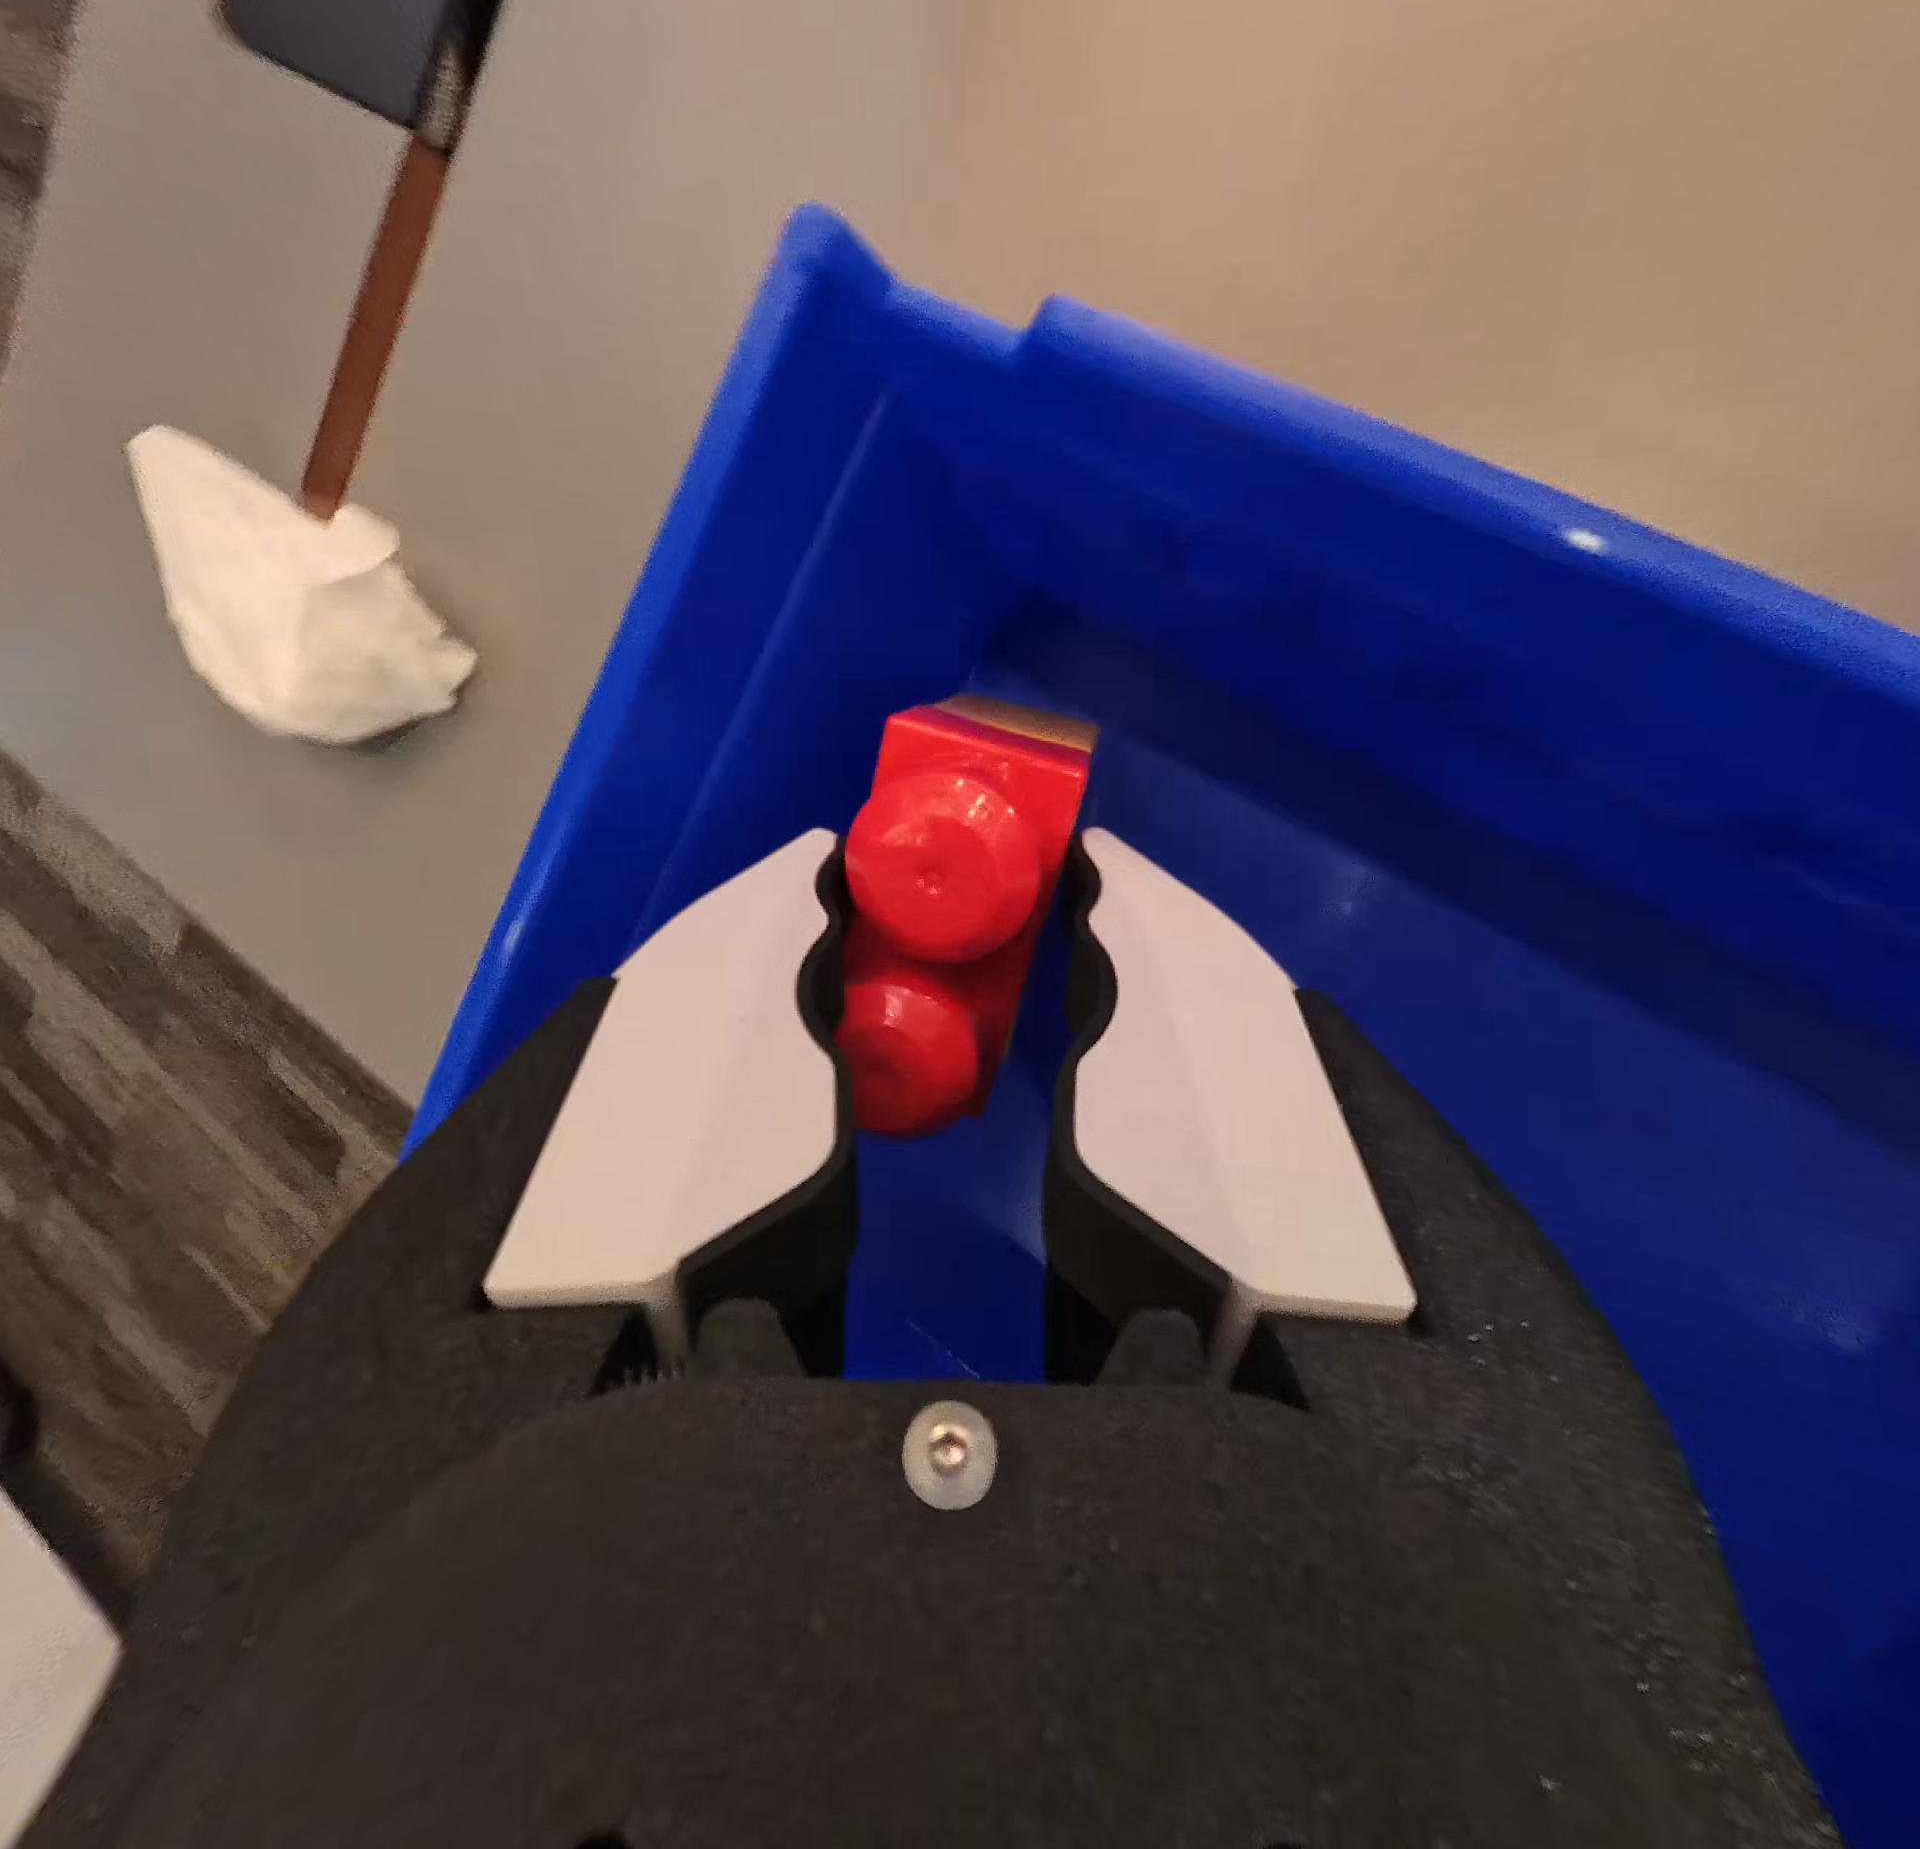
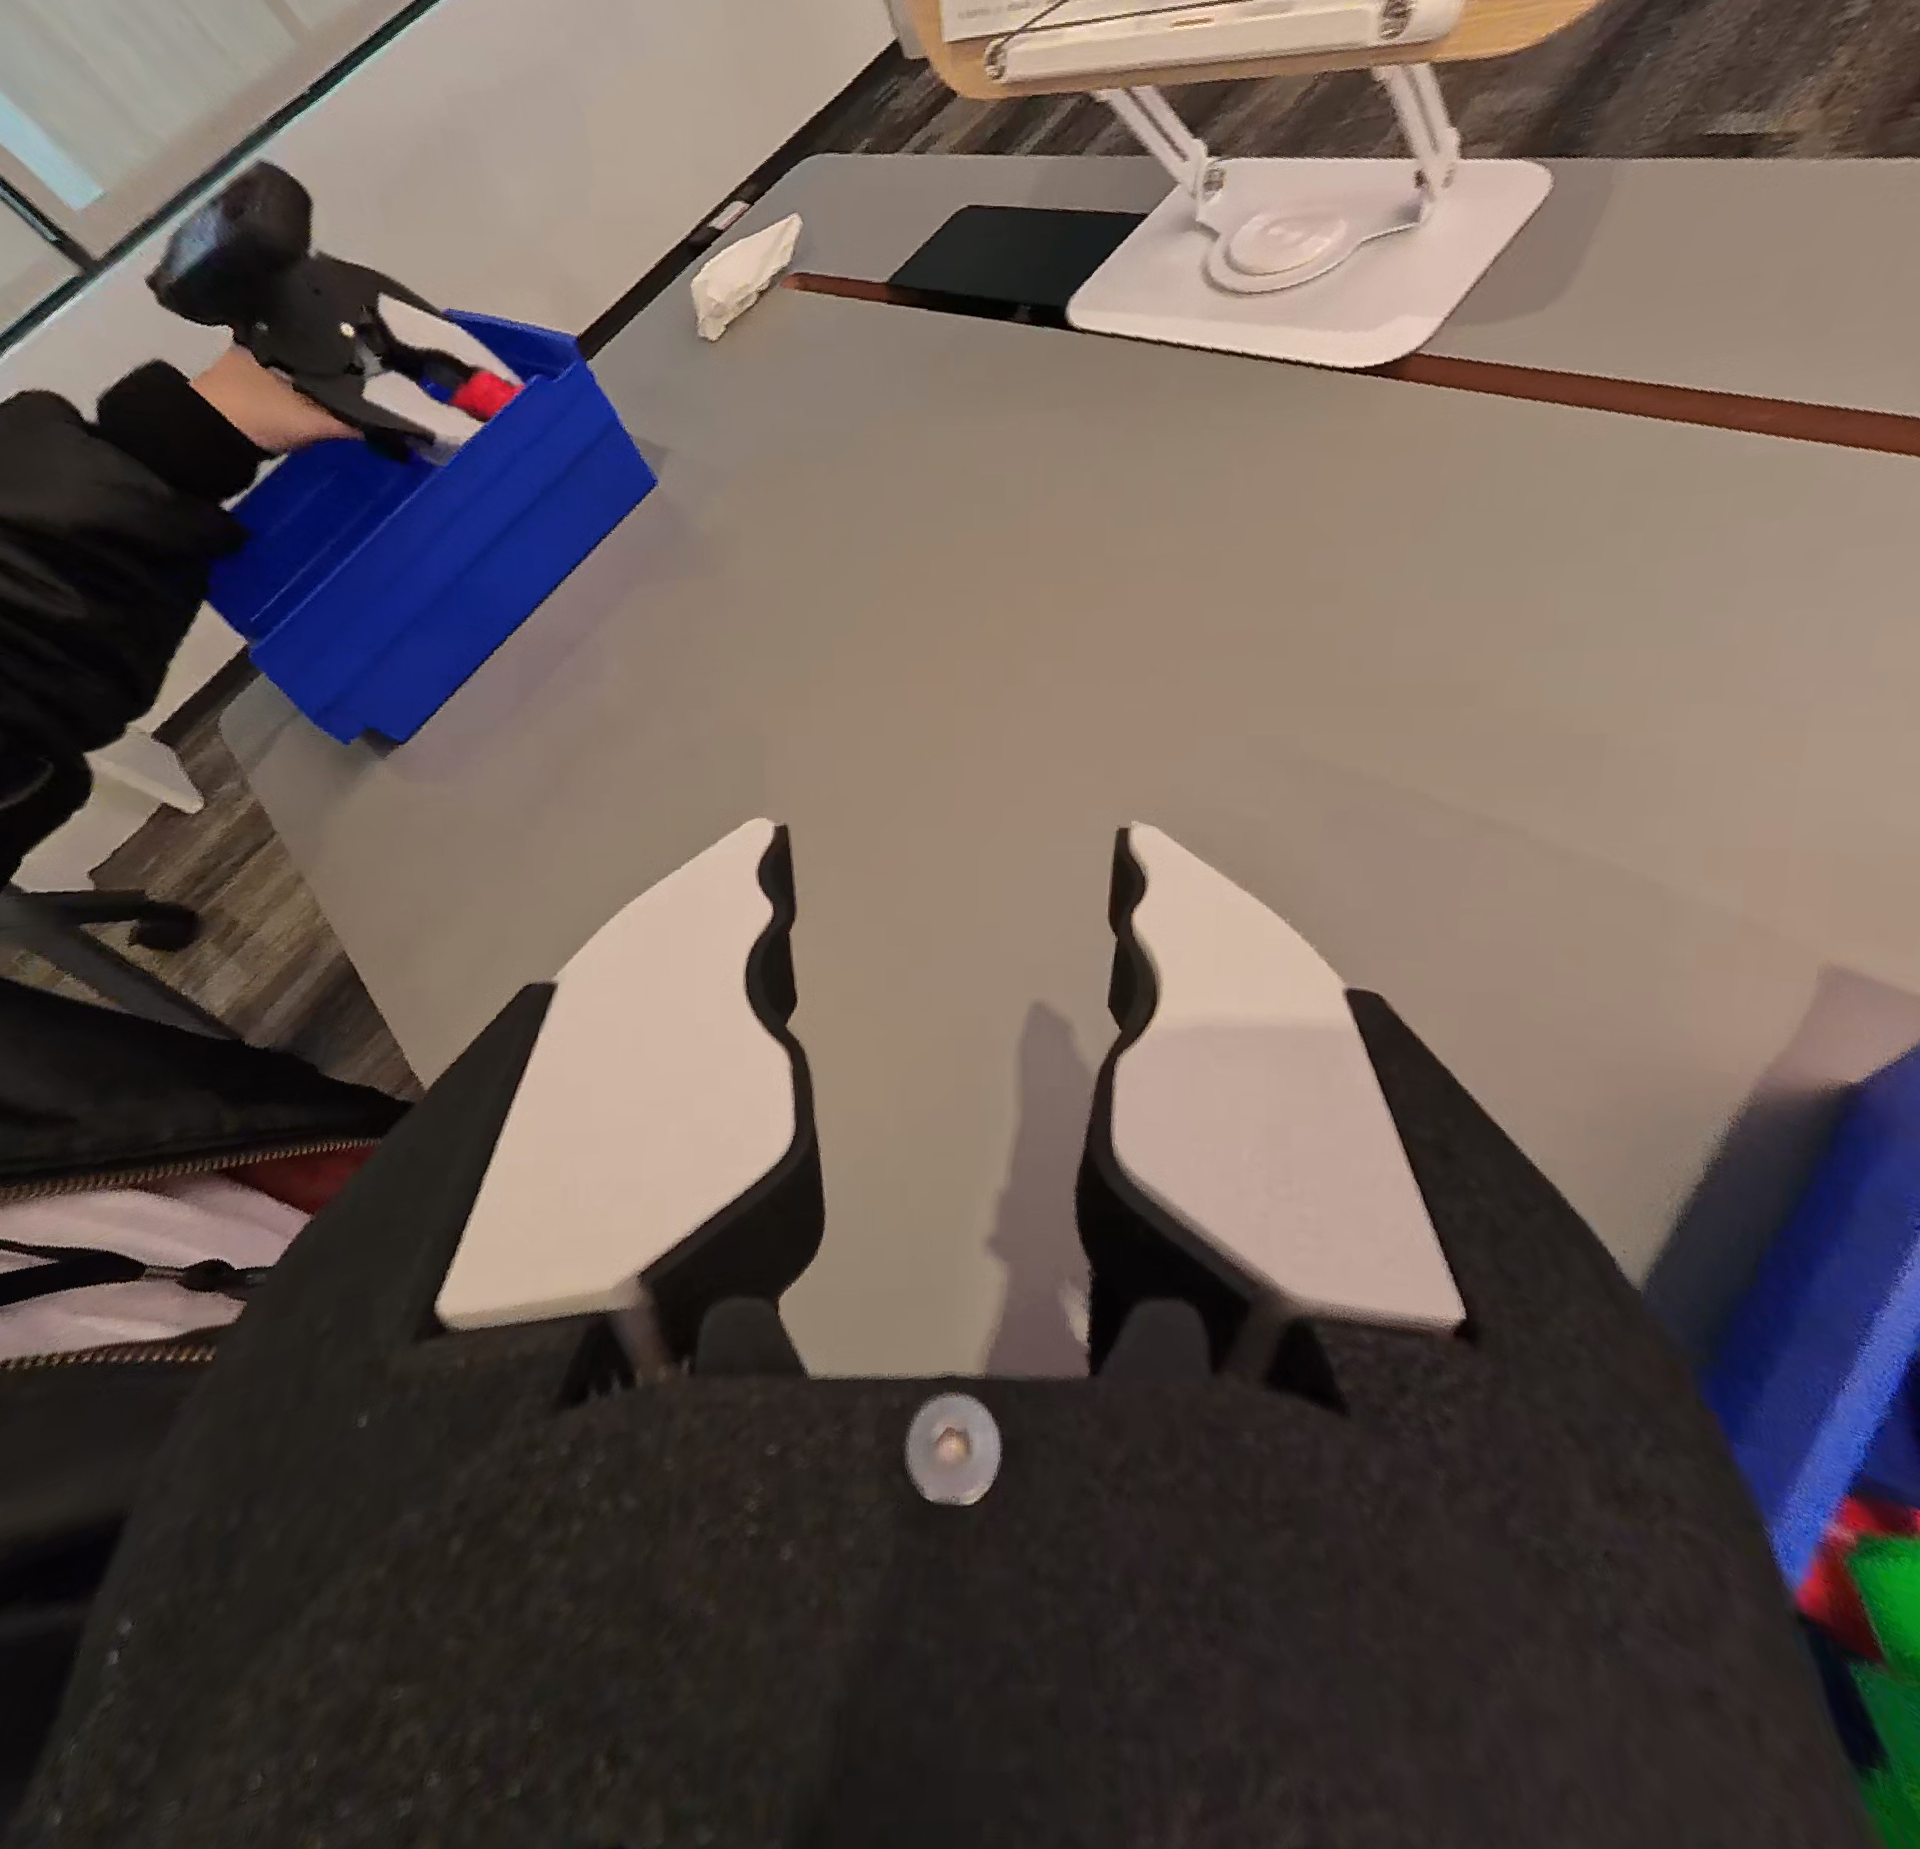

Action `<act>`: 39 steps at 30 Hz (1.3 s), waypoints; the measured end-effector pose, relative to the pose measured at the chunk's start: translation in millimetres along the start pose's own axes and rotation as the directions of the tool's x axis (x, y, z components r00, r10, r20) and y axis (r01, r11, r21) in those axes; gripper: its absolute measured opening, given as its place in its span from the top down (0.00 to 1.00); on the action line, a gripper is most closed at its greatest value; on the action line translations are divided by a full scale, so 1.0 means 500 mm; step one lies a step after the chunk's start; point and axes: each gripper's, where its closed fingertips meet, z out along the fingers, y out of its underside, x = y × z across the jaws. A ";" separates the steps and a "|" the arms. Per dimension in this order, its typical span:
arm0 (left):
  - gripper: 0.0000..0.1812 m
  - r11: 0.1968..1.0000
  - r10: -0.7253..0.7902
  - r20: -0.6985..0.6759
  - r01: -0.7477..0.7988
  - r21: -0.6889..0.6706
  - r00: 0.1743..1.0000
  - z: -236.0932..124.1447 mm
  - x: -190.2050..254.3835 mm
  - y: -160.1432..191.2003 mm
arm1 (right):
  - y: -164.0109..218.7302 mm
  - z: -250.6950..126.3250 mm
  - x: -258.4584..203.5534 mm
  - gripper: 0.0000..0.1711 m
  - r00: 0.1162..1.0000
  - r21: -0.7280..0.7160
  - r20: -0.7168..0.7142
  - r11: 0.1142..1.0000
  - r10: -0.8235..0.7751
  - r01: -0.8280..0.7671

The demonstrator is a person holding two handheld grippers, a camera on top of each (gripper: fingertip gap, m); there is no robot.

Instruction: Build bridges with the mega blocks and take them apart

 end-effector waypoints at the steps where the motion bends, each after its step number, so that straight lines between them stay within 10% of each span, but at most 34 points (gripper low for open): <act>1: 0.78 0.998 -0.049 0.028 0.048 0.037 0.998 -0.024 -0.007 0.001 | 0.002 0.007 -0.006 0.66 1.000 -0.003 0.016 1.000 -0.003 0.003; 6: 0.78 0.906 -0.273 0.011 0.253 0.340 0.962 -0.201 0.003 -0.079 | 0.005 0.044 -0.036 0.67 0.996 -0.021 0.083 0.999 -0.033 0.035; 14: 0.79 0.695 -0.185 -0.302 0.342 0.633 0.935 -0.387 0.221 -0.434 | -0.083 0.113 -0.243 0.66 0.906 0.162 0.304 0.953 -0.293 0.254; 25: 0.79 0.567 0.089 -0.674 0.519 0.640 0.734 -0.326 0.575 -0.837 | -0.131 0.004 -0.309 0.60 0.863 0.315 0.296 0.895 -0.409 0.316; 39: 0.80 0.622 0.177 -0.753 0.521 0.584 0.633 -0.259 0.721 -0.999 | -0.079 -0.128 -0.195 0.79 0.875 0.285 0.366 0.933 -0.317 0.218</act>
